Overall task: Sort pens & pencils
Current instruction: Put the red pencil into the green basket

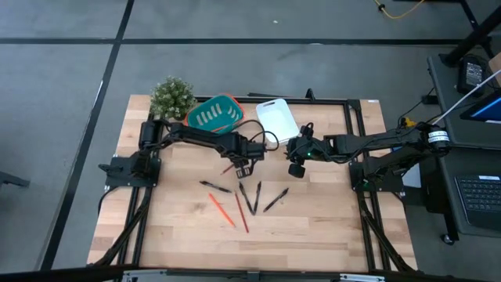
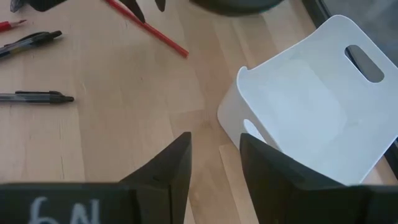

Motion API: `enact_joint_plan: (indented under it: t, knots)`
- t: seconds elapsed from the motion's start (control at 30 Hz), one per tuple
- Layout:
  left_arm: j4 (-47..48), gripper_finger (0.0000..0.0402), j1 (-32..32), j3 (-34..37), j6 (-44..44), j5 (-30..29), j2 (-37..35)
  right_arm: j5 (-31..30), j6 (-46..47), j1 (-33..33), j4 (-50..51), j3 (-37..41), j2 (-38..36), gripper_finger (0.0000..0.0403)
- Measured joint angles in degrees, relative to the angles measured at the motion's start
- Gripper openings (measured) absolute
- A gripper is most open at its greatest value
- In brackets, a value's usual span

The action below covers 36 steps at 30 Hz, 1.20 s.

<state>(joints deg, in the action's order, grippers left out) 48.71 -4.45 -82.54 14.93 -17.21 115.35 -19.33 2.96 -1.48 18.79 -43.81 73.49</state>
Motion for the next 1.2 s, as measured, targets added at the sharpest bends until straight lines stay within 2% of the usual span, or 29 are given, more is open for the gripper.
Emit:
enact_joint_plan:
  t: [0.23, 0.37, 0.5, 0.93, 1.2]
  knots:
    - [-0.8, 0.0116, -0.8, 0.4, 0.1, 2.1, 0.2, 0.0, 0.0, 0.0, 0.5, 0.0, 0.0, 0.0139]
    - [-1.4, 0.0116, -1.5, 1.9, 1.0, 5.4, 0.3, 0.0, 0.0, 0.0, 0.5, 0.0, 0.0, 0.0139]
    - [-2.9, 0.0116, -2.5, 4.3, 1.4, 6.1, 0.3, 0.0, 0.0, 0.0, 0.5, 0.0, 0.0, 0.0139]
    - [-5.1, 0.0115, -5.3, 5.9, 1.2, 16.9, 0.0, 0.0, 0.0, 0.0, 0.4, 0.0, 0.0, 0.0139]
    - [-5.1, 0.0093, -5.2, 6.0, 1.0, 17.0, 0.2, 0.0, 0.0, 0.1, 0.4, 0.0, 0.0, 0.0139]
